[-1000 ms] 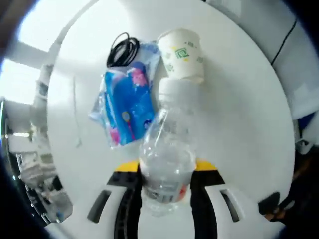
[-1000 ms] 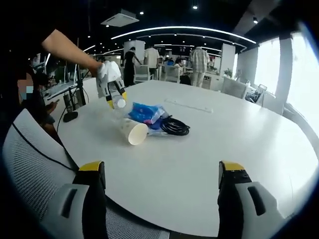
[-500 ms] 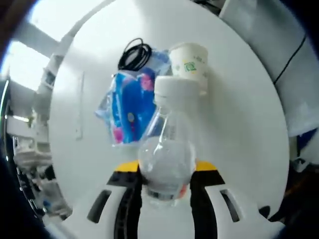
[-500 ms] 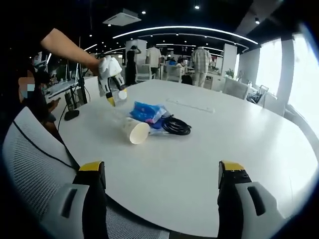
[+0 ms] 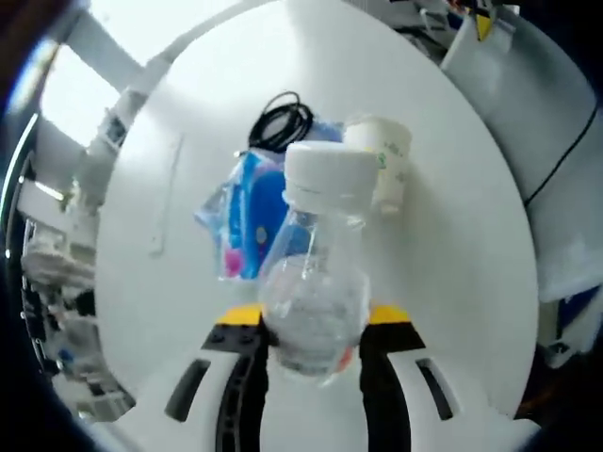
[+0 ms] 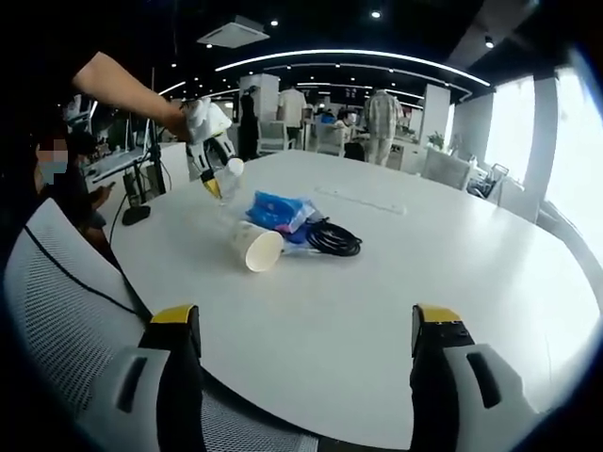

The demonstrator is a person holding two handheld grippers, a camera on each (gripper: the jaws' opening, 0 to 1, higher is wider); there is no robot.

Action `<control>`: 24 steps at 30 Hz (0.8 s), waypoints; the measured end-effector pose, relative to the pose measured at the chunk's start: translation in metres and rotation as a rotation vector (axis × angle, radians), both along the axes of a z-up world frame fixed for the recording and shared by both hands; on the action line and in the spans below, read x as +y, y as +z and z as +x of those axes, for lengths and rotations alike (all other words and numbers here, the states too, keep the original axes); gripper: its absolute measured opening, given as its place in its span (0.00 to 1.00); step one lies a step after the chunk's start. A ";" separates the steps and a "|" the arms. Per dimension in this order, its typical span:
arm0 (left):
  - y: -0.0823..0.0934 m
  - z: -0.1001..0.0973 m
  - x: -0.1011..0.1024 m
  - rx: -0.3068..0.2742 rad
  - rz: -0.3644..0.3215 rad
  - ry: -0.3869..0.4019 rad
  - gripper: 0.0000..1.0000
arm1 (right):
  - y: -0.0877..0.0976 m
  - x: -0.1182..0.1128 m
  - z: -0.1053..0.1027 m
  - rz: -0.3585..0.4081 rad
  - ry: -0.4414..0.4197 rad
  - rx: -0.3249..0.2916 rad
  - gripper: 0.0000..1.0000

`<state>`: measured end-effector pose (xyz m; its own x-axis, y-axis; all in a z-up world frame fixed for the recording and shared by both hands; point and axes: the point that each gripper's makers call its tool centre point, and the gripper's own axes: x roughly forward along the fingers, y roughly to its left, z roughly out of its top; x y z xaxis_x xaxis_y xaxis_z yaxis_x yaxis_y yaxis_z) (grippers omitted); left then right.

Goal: Arrange the tabletop items into an orderly group along one side of the table until the central work area is clear of visible clutter.

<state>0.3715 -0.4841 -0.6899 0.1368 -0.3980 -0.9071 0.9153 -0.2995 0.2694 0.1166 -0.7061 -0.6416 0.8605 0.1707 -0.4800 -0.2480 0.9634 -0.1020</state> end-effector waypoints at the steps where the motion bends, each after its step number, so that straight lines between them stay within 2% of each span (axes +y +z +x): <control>1: 0.000 -0.001 0.000 0.002 -0.005 0.005 0.33 | 0.000 0.000 0.000 0.001 0.000 0.000 0.93; 12: 0.000 -0.008 0.000 0.088 -0.114 0.121 0.33 | -0.001 0.000 0.000 0.001 -0.001 0.000 0.92; 19: 0.003 -0.011 -0.002 0.186 -0.238 0.241 0.33 | -0.002 0.001 0.000 -0.005 0.006 0.009 0.91; 24: 0.000 -0.013 0.004 0.223 -0.275 0.287 0.34 | -0.003 0.000 -0.001 -0.005 0.003 0.014 0.91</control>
